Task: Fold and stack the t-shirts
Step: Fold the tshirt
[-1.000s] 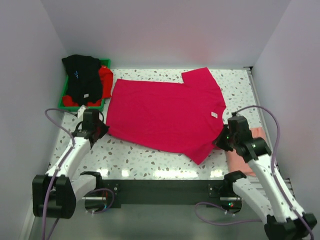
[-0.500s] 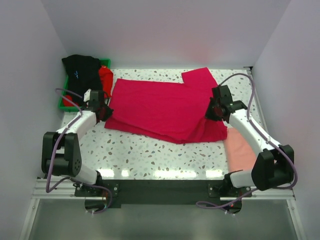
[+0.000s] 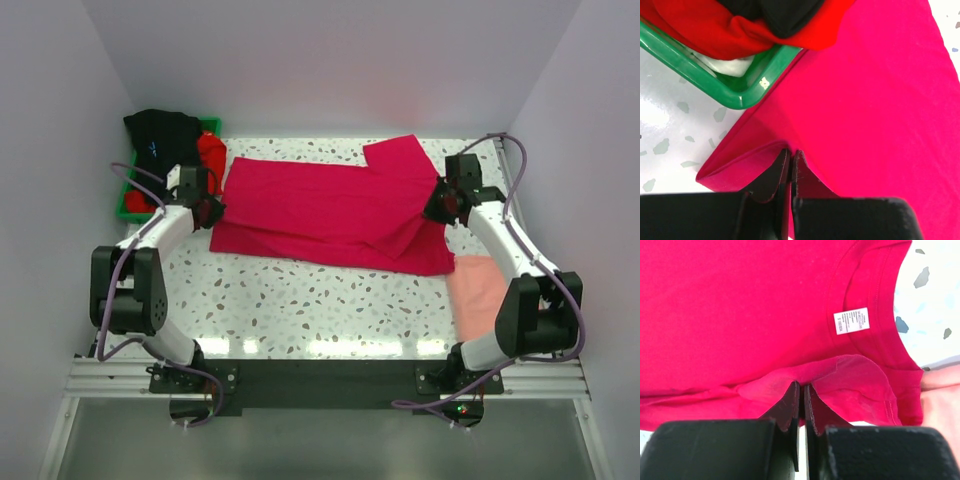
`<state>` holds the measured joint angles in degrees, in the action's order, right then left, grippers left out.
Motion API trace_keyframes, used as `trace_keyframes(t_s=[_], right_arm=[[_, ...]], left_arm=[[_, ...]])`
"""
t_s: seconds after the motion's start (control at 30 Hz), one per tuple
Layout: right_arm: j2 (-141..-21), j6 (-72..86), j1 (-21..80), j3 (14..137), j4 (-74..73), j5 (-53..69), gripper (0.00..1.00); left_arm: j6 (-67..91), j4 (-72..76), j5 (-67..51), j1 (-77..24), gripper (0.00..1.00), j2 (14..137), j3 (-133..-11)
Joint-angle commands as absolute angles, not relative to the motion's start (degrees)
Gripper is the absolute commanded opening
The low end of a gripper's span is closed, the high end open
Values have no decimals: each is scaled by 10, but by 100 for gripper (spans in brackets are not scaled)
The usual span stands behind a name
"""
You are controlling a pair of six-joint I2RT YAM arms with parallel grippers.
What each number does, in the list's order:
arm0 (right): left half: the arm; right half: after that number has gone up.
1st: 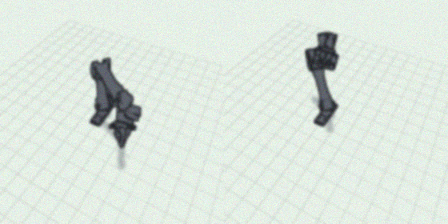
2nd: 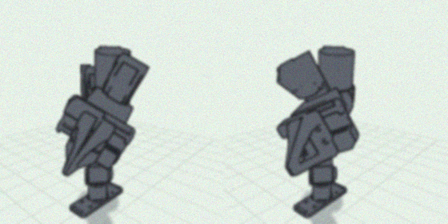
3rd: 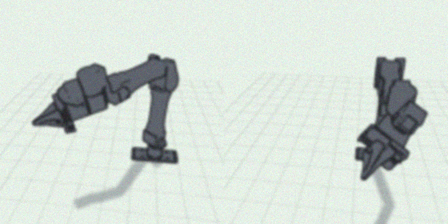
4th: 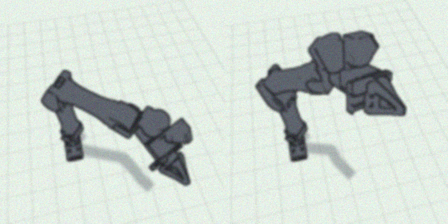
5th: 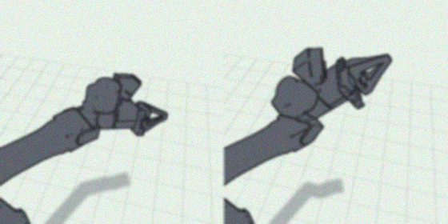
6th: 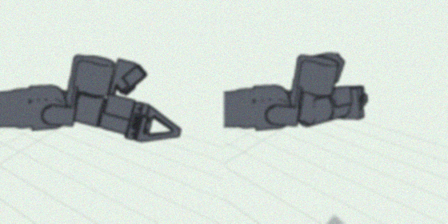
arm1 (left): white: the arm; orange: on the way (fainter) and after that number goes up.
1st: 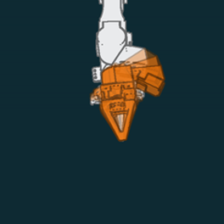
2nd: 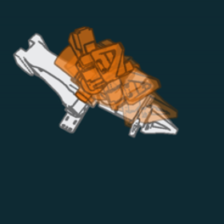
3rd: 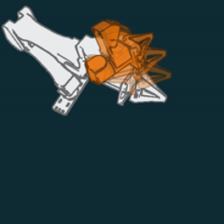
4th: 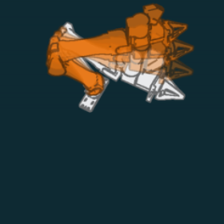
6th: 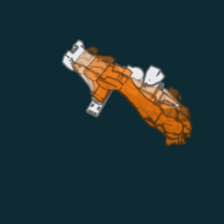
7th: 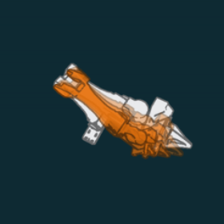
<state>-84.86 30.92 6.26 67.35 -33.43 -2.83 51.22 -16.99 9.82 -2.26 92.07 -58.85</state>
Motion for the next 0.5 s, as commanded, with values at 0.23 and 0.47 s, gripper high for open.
trace_keyframes(t_s=[0.23,0.47], right_arm=[[-826,315,33,675,-279,-7,0],[-824,320,14,663,-261,-2,0]], left_arm=[[494,-156,104,-3,0,941,-619],[485,-143,80,-2,0,959,-635]])
